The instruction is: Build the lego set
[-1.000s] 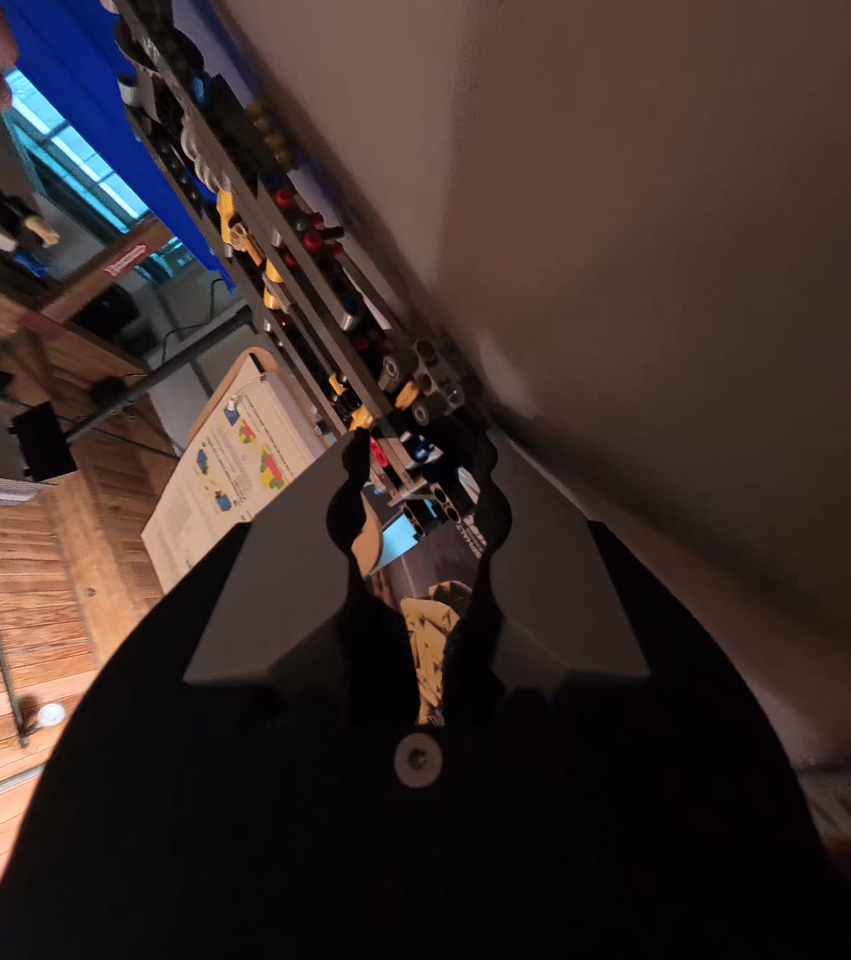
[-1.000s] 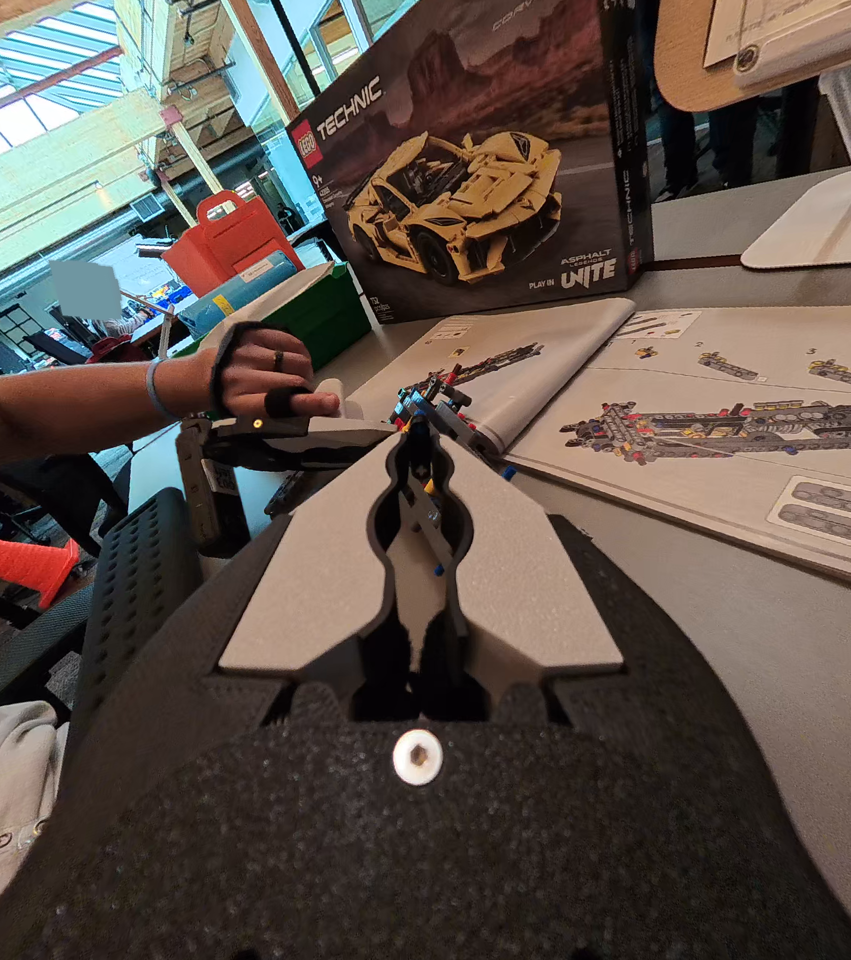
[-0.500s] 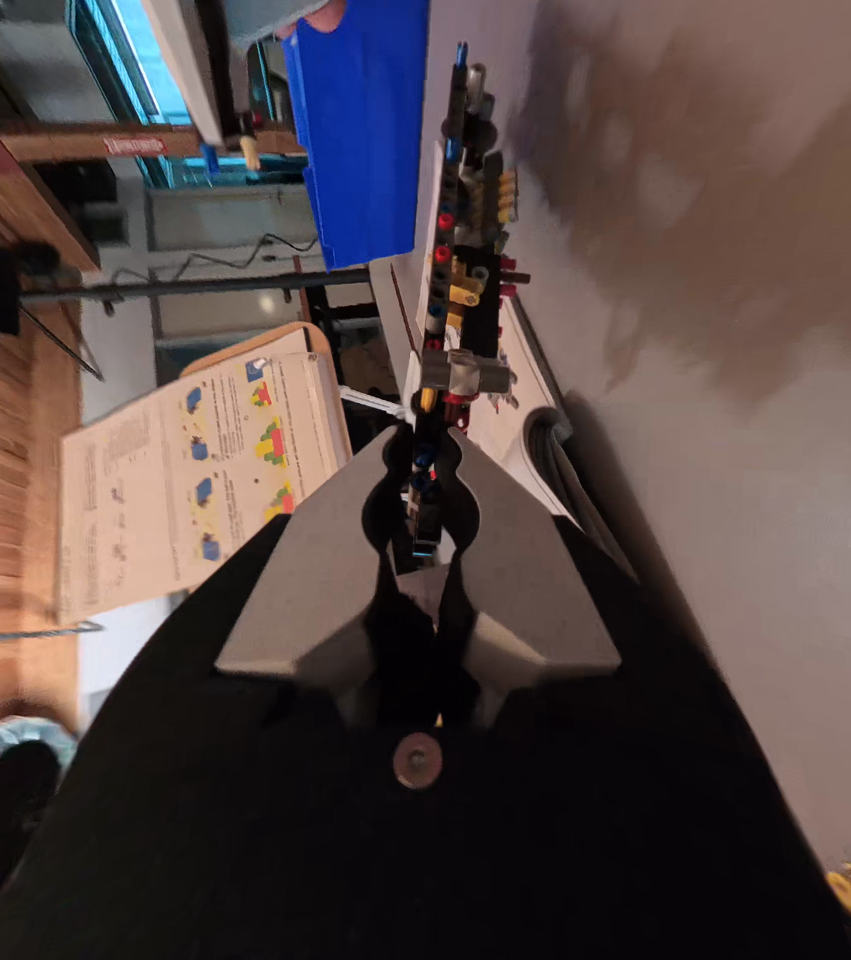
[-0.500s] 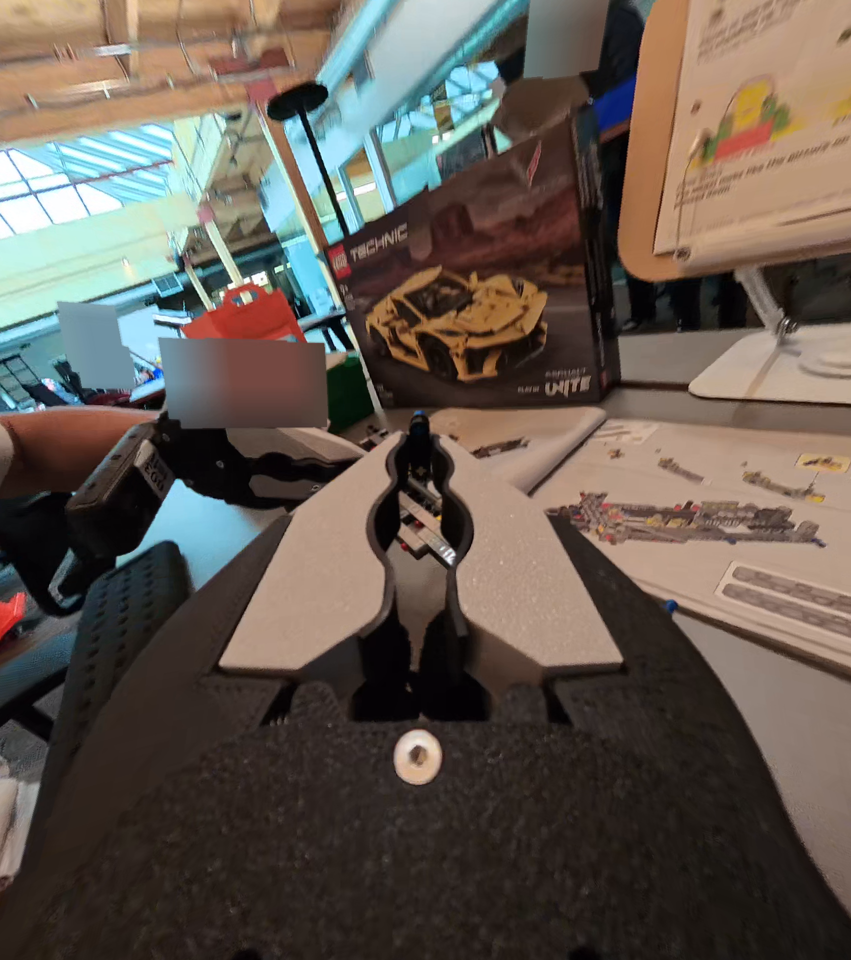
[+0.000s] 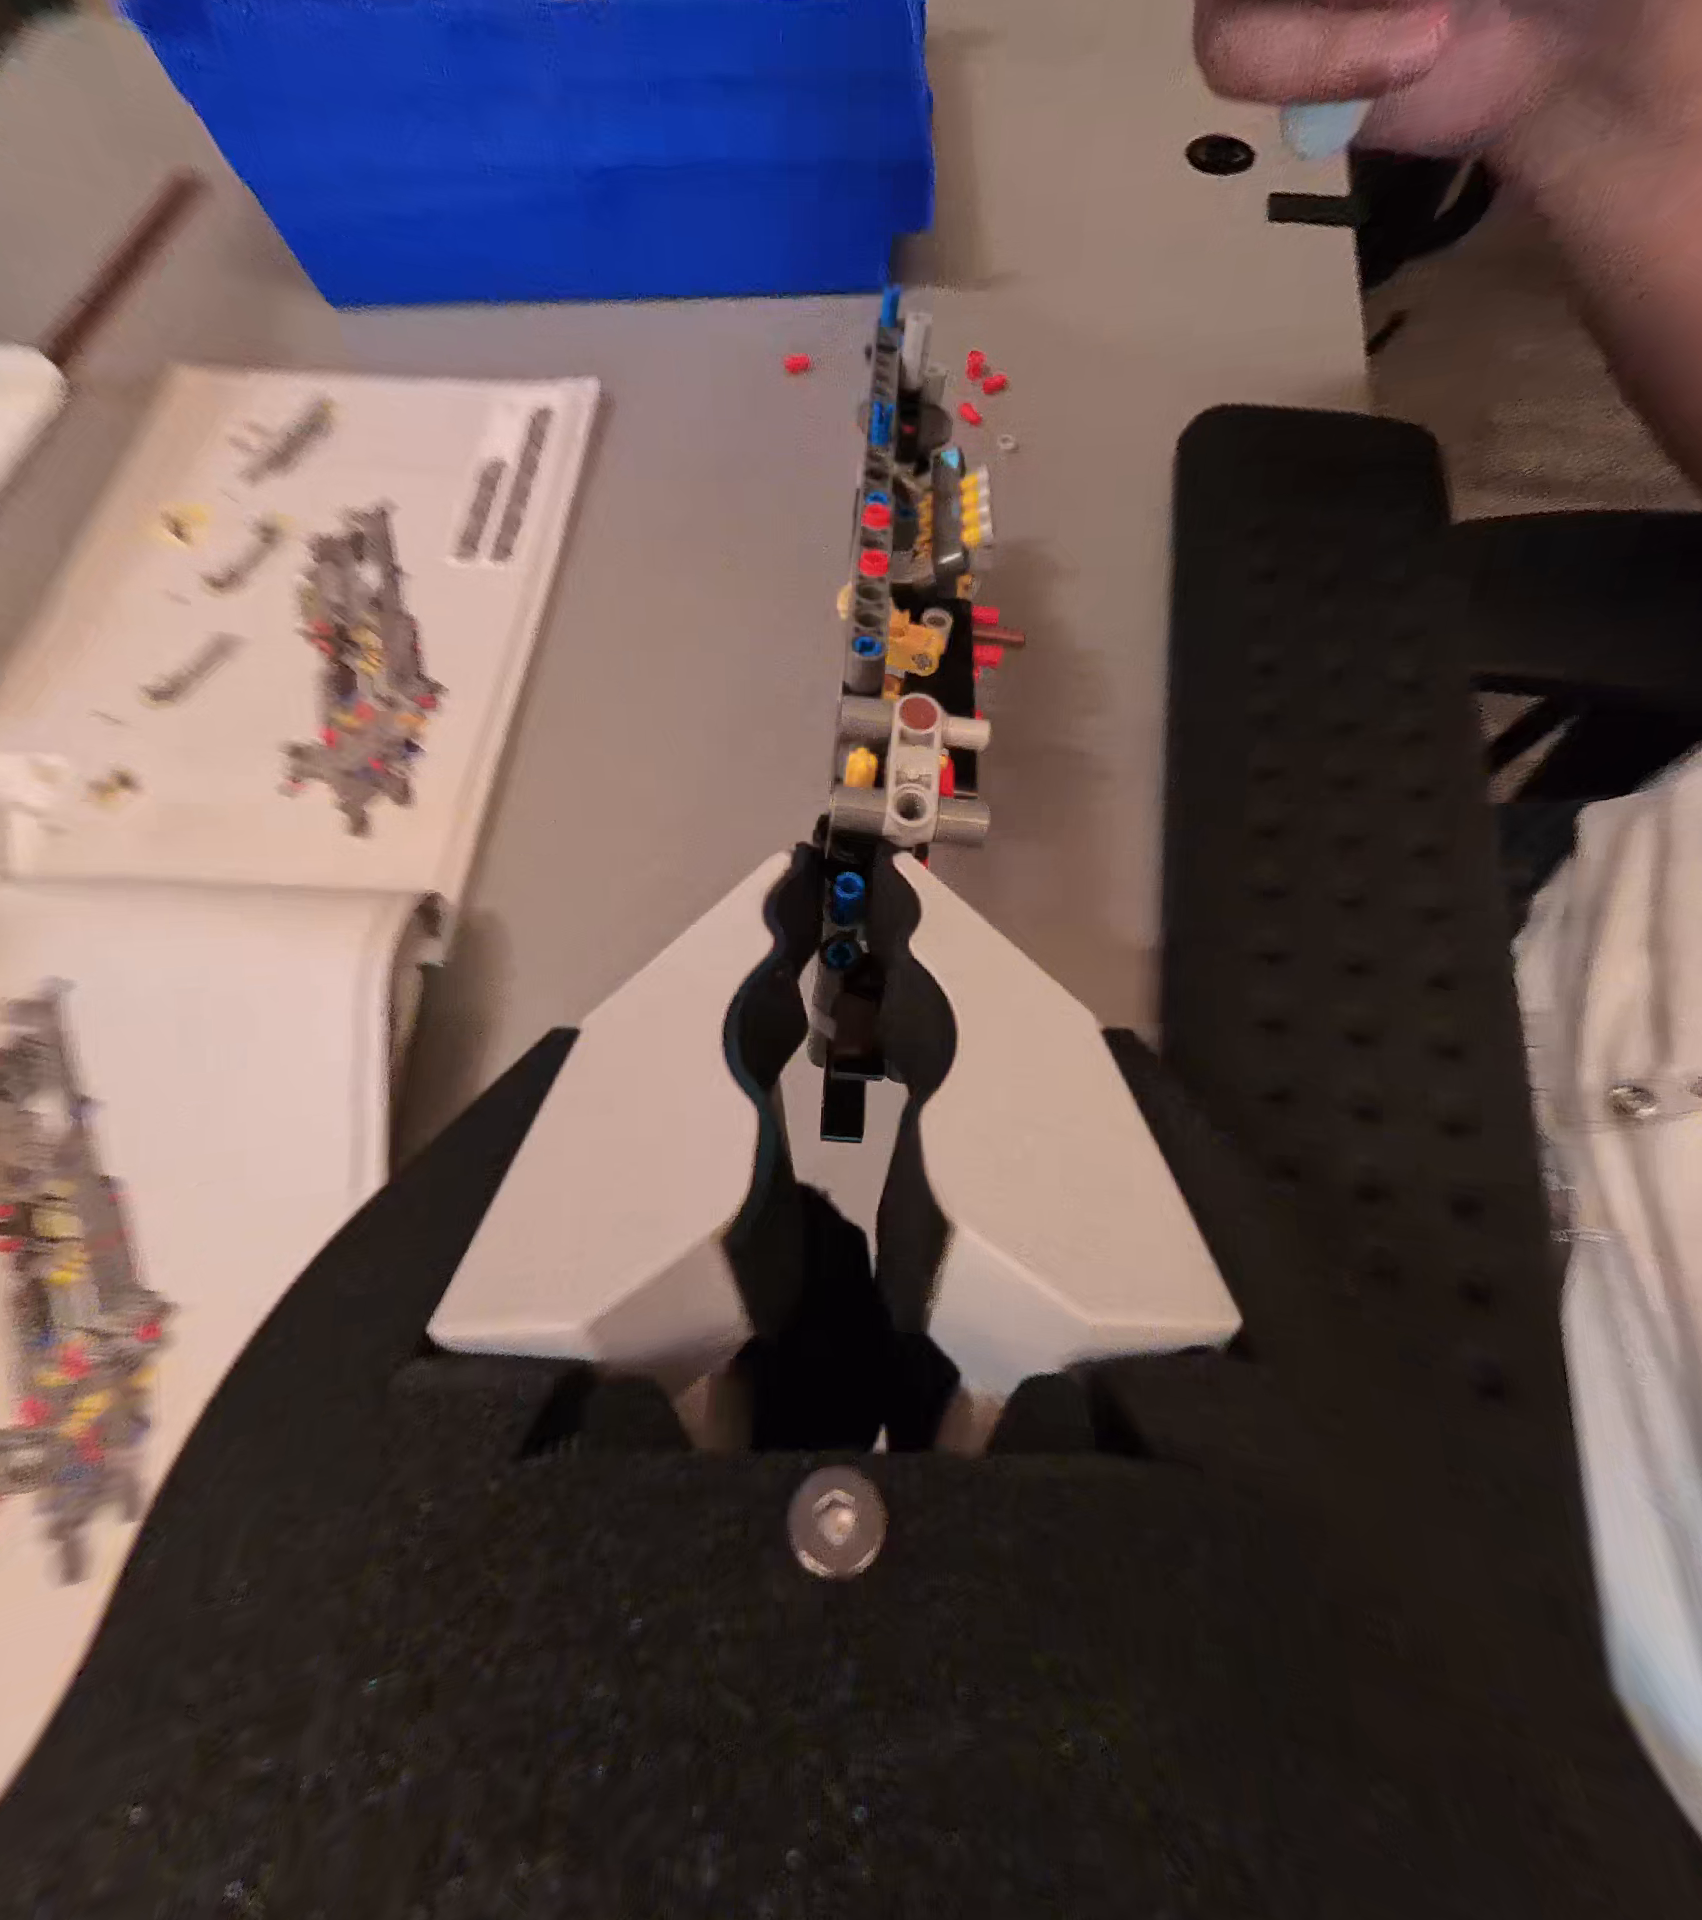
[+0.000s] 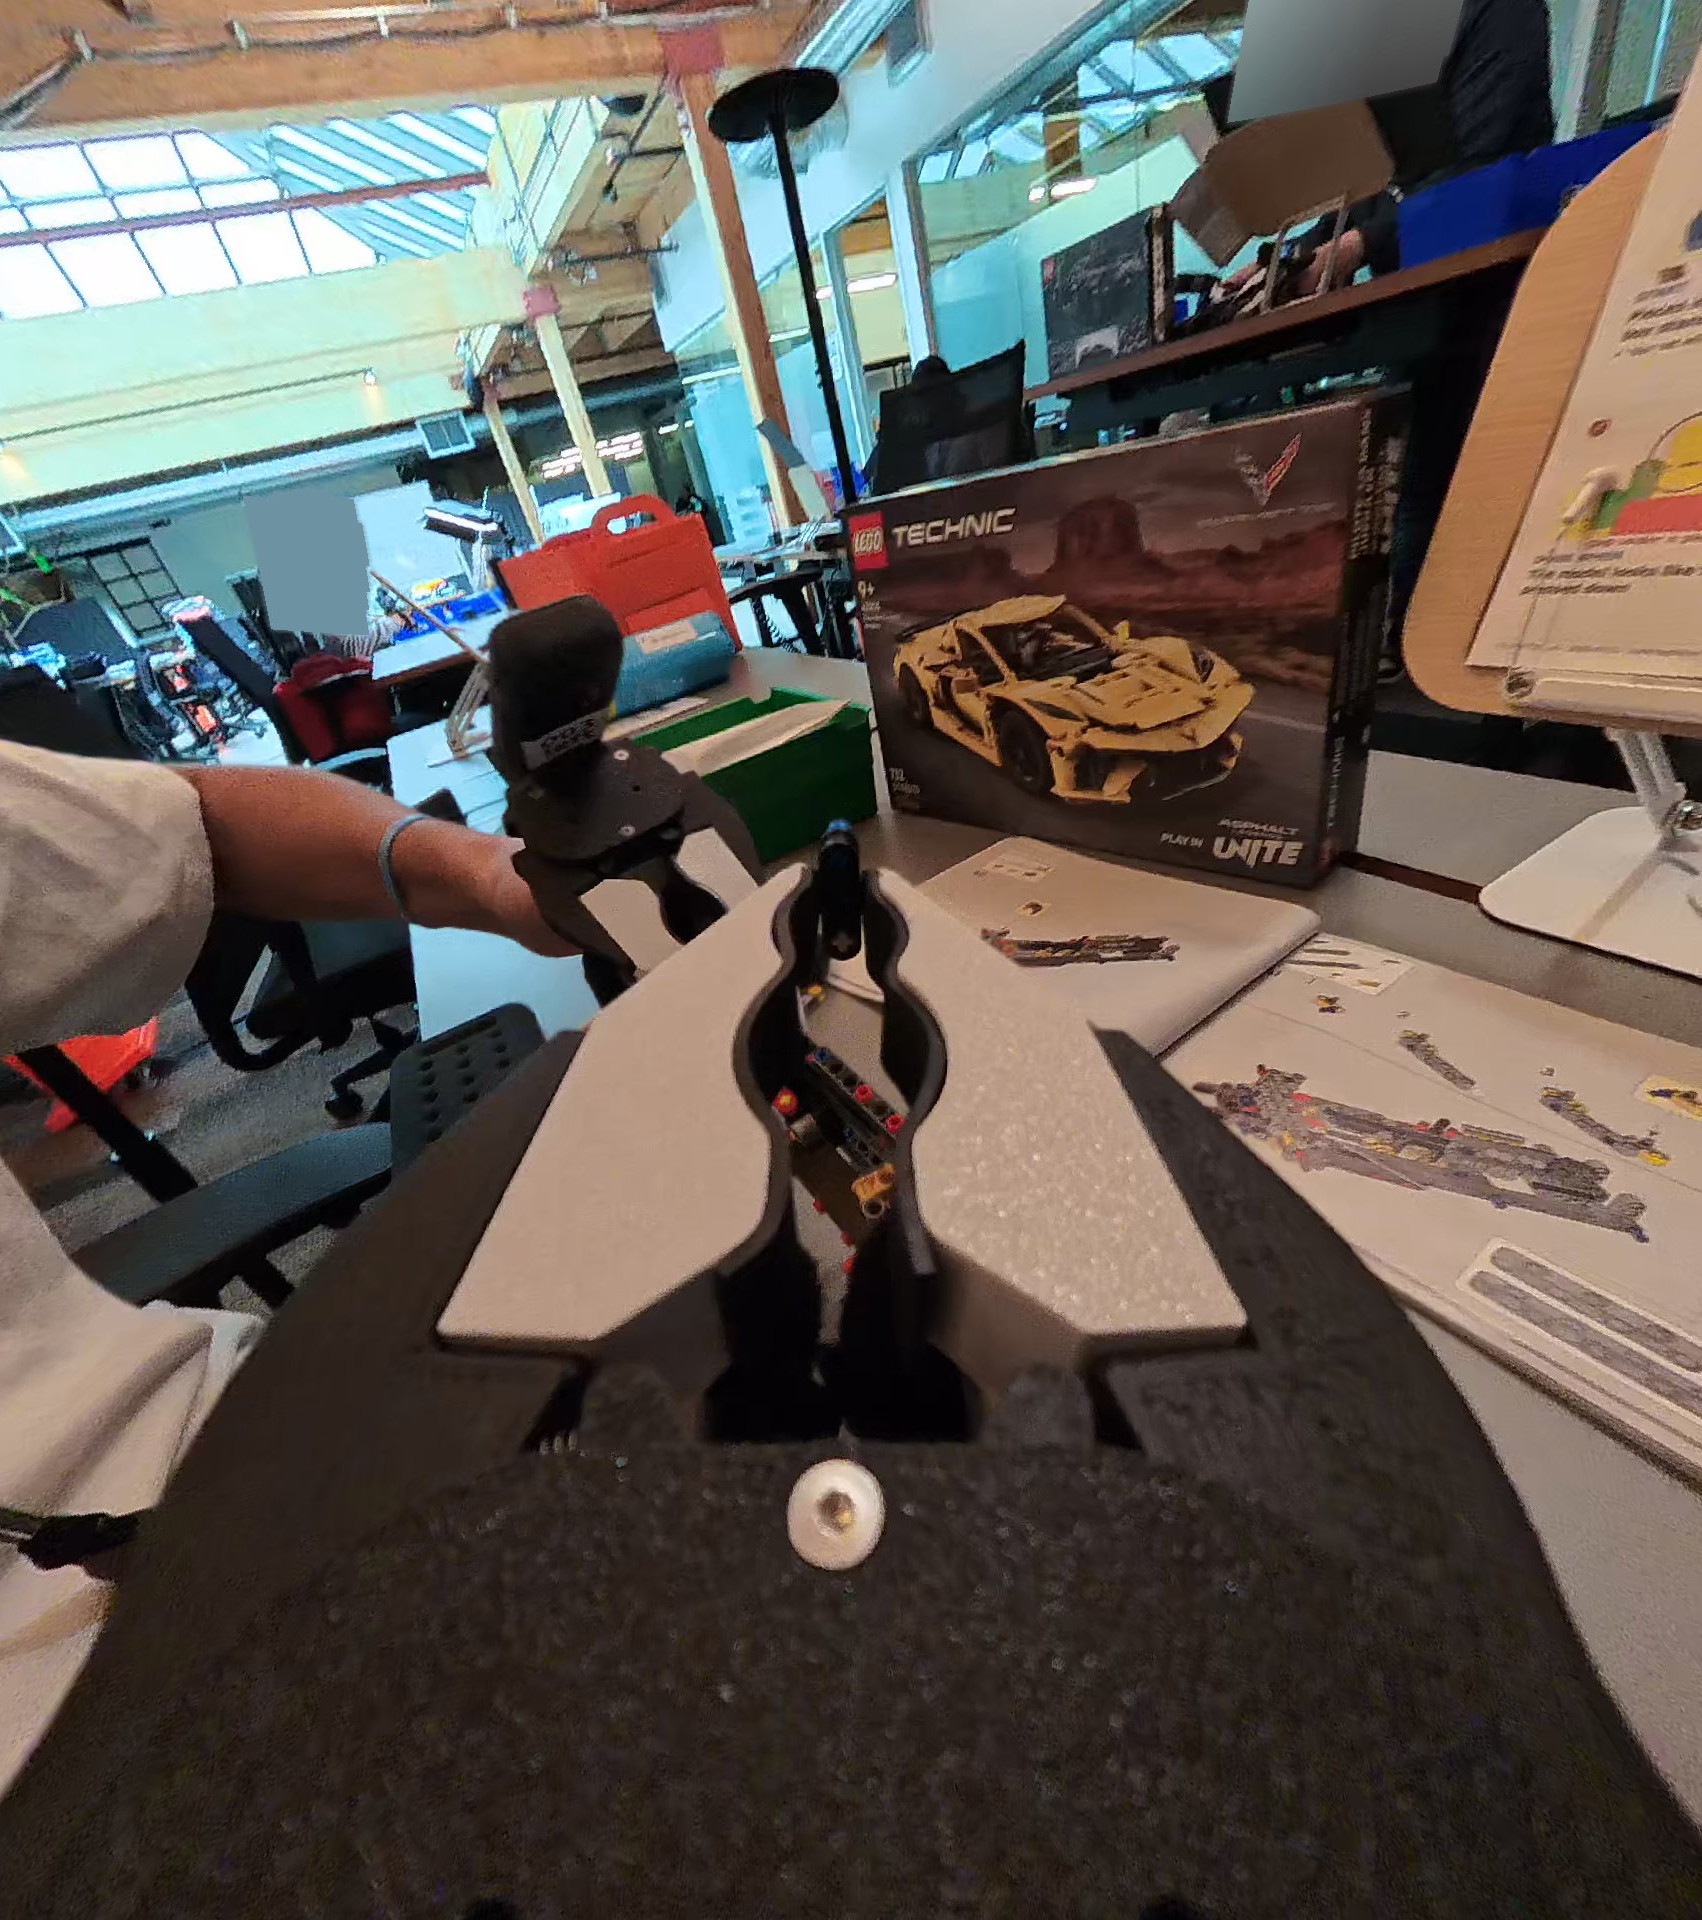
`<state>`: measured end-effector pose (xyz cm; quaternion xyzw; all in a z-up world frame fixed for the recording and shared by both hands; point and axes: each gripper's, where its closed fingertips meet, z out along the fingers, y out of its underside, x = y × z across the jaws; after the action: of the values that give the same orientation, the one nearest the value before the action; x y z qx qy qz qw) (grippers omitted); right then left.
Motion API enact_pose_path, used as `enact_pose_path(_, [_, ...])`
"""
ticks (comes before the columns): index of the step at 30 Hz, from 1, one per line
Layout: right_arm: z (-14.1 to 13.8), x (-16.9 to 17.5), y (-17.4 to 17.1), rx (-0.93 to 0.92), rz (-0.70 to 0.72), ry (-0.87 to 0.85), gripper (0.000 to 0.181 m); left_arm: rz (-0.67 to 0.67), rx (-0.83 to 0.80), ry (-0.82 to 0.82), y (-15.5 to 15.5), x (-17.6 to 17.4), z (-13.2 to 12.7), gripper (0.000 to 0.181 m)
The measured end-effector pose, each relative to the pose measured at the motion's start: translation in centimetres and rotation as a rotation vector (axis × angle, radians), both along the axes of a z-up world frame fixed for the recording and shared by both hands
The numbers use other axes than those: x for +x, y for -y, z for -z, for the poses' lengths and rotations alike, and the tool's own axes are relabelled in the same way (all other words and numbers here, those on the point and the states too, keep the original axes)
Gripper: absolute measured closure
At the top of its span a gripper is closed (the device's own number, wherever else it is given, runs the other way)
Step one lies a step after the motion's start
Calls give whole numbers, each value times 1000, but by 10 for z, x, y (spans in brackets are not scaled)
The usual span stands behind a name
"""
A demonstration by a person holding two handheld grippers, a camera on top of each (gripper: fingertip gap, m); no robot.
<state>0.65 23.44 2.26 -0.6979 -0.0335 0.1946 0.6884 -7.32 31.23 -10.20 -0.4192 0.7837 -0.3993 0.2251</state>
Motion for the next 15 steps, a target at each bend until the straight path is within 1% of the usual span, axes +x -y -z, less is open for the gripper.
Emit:
enact_pose_path(2, [10,-11,-6,-58,-43,-8,175,-2,-94,-74,4,-5,9,174])
enact_pose_path(4, [30,-32,-13,-173,-135,1,175,4,-210,-150,8,-10,16,175])
enact_pose_path(6, [56,-50,-20,-275,-178,104,175,13,-310,-208,10,-12,22,174])
enact_pose_path(9, [90,-71,-31,-341,-185,298,175,6,-399,-262,6,-12,32,175])
enact_pose_path(13, [118,-87,-52,-390,-105,350,175,-28,-503,-278,-1,-6,38,175])
enact_pose_path(15, [125,-87,-62,-404,-18,340,175,-47,-554,-284,-4,-2,39,175])
